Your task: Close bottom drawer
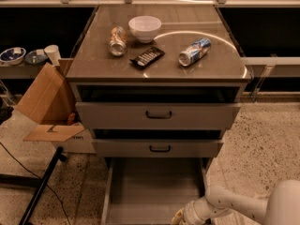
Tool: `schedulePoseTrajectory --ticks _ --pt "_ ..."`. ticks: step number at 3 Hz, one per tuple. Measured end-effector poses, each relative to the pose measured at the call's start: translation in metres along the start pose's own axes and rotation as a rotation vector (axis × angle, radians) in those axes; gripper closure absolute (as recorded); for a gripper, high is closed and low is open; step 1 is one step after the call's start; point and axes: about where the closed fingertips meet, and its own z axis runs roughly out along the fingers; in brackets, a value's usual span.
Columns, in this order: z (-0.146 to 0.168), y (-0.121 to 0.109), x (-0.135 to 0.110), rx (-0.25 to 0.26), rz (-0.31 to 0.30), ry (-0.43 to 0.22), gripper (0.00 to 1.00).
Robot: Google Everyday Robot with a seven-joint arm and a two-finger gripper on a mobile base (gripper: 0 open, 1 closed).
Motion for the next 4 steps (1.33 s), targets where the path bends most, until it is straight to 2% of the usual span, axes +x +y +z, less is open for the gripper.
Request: schedulePoseTrajectory --ticks 2,4 --pt "0.002 -0.012 -0.004 0.024 -0.005 -0.026 1.0" --pt "0.001 -0.032 -0.011 0.078 -0.014 -0.066 1.0"
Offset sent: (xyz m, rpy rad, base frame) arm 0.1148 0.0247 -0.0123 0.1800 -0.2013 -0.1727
